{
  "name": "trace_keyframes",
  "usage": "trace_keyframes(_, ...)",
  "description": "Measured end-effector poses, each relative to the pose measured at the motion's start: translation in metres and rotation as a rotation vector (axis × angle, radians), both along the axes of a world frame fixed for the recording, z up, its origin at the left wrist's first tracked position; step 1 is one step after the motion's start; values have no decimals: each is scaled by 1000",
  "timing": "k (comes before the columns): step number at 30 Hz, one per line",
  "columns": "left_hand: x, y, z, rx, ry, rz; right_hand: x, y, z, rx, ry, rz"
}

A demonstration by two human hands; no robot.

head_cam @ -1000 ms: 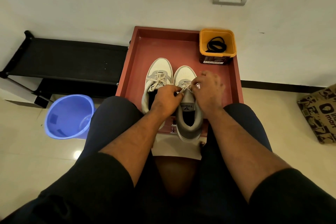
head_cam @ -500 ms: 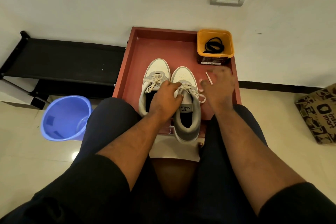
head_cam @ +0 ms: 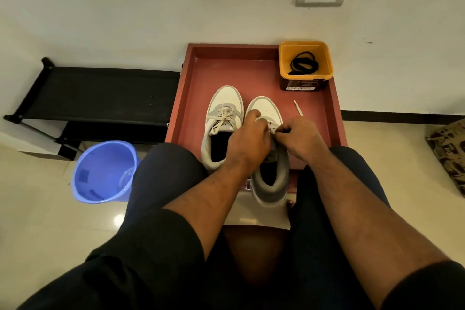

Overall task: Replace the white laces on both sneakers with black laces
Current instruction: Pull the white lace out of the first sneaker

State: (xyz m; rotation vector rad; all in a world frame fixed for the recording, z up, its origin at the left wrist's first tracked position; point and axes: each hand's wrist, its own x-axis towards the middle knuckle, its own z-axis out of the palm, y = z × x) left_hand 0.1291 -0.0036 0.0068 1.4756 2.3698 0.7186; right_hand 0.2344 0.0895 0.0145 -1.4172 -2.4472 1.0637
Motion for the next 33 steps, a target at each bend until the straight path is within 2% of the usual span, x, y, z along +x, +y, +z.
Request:
trace_keyframes(4,-7,-6,0,233,-257,321,-1,-2,3,-5,16,3)
trace_keyframes(6,-11,-9,3,223,-240,255,-1,-3,4,-5,19,12)
trace_keyframes(8,-11,-10,8,66,-82,57,1,-2,5,-11,31,19)
trace_keyframes(10,-8,-9,11,-125,175,-117,2,-3,7,-1,28,50)
trace_keyframes(11,-6,-7,10,-196,270,-164,3,-4,8,9,18,60)
trace_keyframes(13,-2,-6,8,-229,337,-171,3,-6,9,15,2,58)
trace_keyframes(15,0,-7,3,-99,222,-95,4,-6,9,14,1,54)
trace_keyframes(17,-3,-9,3,122,-34,111,5,-6,7,4,6,52)
trace_keyframes(19,-13,-12,8,288,-177,311,5,-6,6,-15,10,47)
trace_keyframes(21,-22,-15,14,287,-113,323,4,-6,5,-17,7,54)
trace_keyframes(24,-21,-18,18,186,78,121,3,-7,7,-3,-5,71)
trace_keyframes(27,-7,-12,13,-57,317,-30,4,-8,8,-3,-5,78)
trace_keyframes(29,0,-9,5,-186,381,-73,5,-7,8,0,-2,75)
trace_keyframes(31,3,-8,-3,-203,419,-105,5,-7,7,11,-8,86)
trace_keyframes(33,3,-8,-7,-107,400,-108,4,-8,7,16,-13,92)
